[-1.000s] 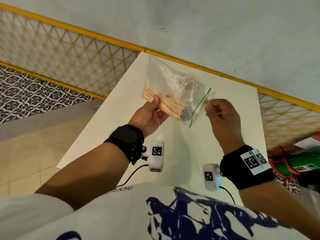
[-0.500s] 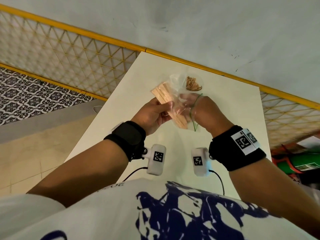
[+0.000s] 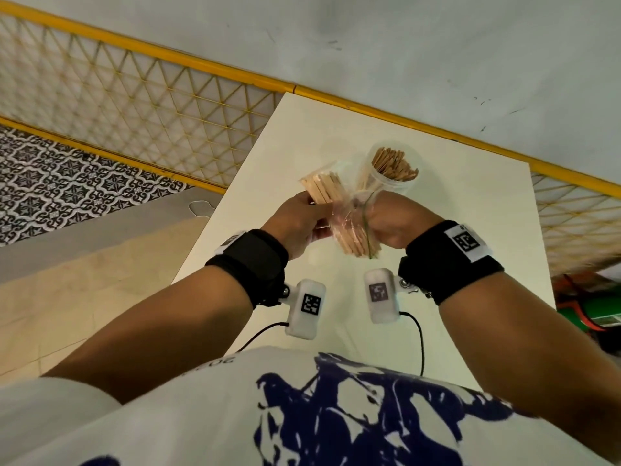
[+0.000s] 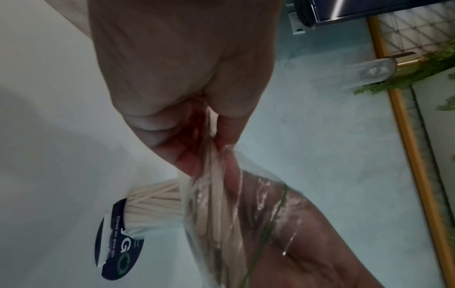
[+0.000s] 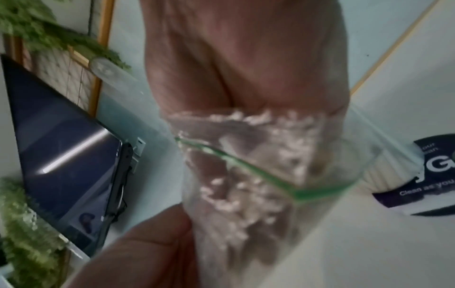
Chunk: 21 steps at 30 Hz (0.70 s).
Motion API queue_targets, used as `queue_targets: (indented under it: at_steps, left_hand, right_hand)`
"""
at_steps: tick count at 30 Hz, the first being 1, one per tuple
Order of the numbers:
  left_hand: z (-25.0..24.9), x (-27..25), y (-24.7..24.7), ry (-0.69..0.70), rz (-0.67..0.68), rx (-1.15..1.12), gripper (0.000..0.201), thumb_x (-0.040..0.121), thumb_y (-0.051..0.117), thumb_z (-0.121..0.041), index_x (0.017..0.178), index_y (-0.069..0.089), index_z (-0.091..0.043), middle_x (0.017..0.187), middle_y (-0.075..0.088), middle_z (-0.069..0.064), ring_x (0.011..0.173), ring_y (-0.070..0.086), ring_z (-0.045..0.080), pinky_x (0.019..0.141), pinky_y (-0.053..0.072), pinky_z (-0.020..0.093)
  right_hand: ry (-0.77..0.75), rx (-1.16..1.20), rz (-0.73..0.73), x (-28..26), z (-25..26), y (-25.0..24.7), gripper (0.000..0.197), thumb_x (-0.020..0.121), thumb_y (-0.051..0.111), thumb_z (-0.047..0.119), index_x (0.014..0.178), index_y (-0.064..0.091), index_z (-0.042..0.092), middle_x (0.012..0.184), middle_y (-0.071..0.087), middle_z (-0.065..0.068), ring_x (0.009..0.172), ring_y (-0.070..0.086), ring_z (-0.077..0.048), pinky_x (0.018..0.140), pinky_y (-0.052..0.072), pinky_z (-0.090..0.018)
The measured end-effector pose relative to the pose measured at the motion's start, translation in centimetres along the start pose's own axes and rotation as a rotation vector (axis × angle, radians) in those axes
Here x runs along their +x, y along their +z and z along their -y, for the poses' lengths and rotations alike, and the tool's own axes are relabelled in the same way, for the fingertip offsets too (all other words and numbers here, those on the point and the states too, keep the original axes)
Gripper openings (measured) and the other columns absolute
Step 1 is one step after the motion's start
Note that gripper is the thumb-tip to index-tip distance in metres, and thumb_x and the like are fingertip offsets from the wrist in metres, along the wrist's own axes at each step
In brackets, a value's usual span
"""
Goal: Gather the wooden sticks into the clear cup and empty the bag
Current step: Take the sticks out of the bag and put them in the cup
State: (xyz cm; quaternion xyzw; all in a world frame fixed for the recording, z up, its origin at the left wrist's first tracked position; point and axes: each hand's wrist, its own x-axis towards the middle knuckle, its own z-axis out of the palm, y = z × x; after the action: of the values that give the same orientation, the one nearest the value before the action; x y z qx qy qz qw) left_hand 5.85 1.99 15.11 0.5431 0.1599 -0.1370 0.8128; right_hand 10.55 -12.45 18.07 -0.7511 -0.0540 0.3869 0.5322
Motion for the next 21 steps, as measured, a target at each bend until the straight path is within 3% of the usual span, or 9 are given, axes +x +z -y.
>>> queue_targets:
  at_steps: [2,4,6,7,10,14,17,21]
  left_hand:
    - [0.2,0.5,-0.5,-0.022,-0.017,-0.034,0.028,0.089,0.058,0.001,0.117,0.057,0.0,0.094,0.068,0.008,0.075,0.066,0.018,0.089,0.055,0.041]
    - [0.3,0.8,-0.9,-0.03,-0.03,-0.067,0.021,0.089,0.058,0.001,0.11,0.059,-0.003,0.089,0.069,0.006,0.073,0.066,0.017,0.085,0.055,0.039]
    - [0.5,1.4,-1.3,-0.036,-0.049,-0.089,0.019,0.089,0.061,-0.003,0.107,0.058,-0.004,0.089,0.068,0.007,0.076,0.065,0.018,0.087,0.054,0.041]
    - [0.4,1.6,-1.6,-0.036,-0.068,-0.097,0.018,0.088,0.062,-0.004,0.106,0.058,-0.004,0.089,0.067,0.007,0.077,0.064,0.019,0.086,0.056,0.041]
    - [-0.1,2.4,-2.5,-0.032,-0.15,-0.162,0.009,0.09,0.06,-0.005,0.091,0.057,-0.013,0.077,0.064,0.003,0.066,0.063,0.014,0.065,0.058,0.028]
    - [-1.4,3.4,-3.8,-0.07,-0.29,-0.494,0.013,0.09,0.058,-0.001,0.081,0.057,-0.01,0.065,0.063,-0.001,0.052,0.064,0.008,0.054,0.056,0.022]
    - [-2.2,3.9,-5.0,-0.079,-0.371,-0.644,0.011,0.088,0.061,-0.003,0.079,0.057,-0.007,0.07,0.062,0.003,0.051,0.062,0.009,0.05,0.053,0.019]
    - [-2.2,4.2,-6.6,-0.052,-0.383,-0.704,0.011,0.088,0.061,-0.004,0.079,0.058,-0.009,0.07,0.064,0.001,0.063,0.063,0.008,0.055,0.055,0.019]
  right_hand:
    - [0.054,0.014,0.013,0.5,0.1,-0.1,0.01,0.092,0.057,0.002,0.095,0.064,-0.005,0.071,0.062,-0.006,0.062,0.06,-0.014,0.06,0.052,-0.022]
    - [0.104,-0.001,0.004,1.0,0.2,-0.8,0.011,0.089,0.056,-0.005,0.085,0.064,0.001,0.068,0.064,-0.002,0.063,0.061,-0.015,0.059,0.052,-0.025]
    - [0.145,-0.128,-0.037,1.3,0.2,-1.4,0.006,0.086,0.06,-0.005,0.089,0.065,-0.001,0.073,0.063,-0.007,0.069,0.059,-0.021,0.063,0.049,-0.03]
    - [0.171,-0.169,-0.033,1.3,0.2,-1.7,0.003,0.087,0.06,-0.003,0.087,0.064,-0.002,0.07,0.064,-0.008,0.065,0.06,-0.021,0.059,0.049,-0.029]
    - [0.26,-0.128,0.03,1.1,-0.1,-2.8,0.016,0.088,0.055,-0.008,0.077,0.059,0.003,0.067,0.063,-0.006,0.049,0.058,-0.016,0.046,0.048,-0.024]
    - [0.237,-0.115,0.097,0.3,-0.3,-5.1,0.012,0.092,0.051,-0.002,0.086,0.056,0.007,0.074,0.063,-0.008,0.052,0.053,-0.015,0.05,0.046,-0.026]
    - [0.052,0.06,0.009,0.1,0.2,-7.3,0.011,0.094,0.049,-0.001,0.092,0.054,0.009,0.066,0.059,-0.004,0.05,0.051,-0.013,0.05,0.044,-0.027]
    - [-0.366,0.388,-0.391,2.5,2.3,-9.4,0.009,0.091,0.054,0.004,0.087,0.05,0.011,0.067,0.056,-0.005,0.059,0.052,-0.02,0.058,0.045,-0.031]
